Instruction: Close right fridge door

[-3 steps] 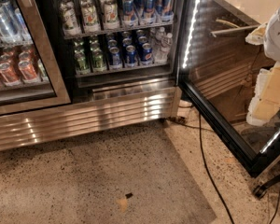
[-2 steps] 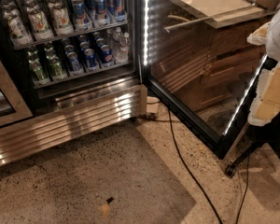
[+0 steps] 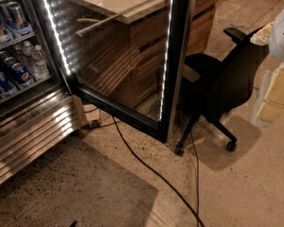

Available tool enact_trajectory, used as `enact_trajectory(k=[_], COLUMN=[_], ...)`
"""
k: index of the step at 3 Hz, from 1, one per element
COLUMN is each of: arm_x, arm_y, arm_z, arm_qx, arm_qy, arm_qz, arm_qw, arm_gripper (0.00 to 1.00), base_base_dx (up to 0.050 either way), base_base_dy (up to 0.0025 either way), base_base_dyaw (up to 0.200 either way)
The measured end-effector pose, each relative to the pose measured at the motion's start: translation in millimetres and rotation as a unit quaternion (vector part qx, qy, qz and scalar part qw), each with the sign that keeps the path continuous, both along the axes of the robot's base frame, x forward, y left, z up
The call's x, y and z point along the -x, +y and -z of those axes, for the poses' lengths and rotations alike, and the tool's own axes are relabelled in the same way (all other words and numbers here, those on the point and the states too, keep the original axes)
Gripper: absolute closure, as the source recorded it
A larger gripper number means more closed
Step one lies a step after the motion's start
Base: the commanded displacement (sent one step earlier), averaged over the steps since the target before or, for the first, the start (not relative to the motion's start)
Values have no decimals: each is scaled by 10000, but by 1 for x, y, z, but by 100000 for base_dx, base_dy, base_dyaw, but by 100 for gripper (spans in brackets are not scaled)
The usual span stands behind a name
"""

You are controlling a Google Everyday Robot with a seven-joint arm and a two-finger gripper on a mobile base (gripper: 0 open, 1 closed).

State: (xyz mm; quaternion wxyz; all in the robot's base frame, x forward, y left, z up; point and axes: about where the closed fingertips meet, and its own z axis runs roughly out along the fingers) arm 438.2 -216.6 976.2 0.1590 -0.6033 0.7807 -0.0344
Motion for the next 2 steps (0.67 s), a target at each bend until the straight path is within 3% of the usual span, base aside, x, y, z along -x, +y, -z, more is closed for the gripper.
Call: enact_trajectory(k=[1,2], arm_x=[0,-5], arm_y=[0,8], arm_z=[0,-2], arm_qx=[-2,-487], arm_qy=[1,58], arm_qz=[-1,-254], arm_qw=[10000,9985], arm_gripper=[0,0], base_base_dx=[0,0], base_base_dy=[0,0], base_base_dyaw=[0,0])
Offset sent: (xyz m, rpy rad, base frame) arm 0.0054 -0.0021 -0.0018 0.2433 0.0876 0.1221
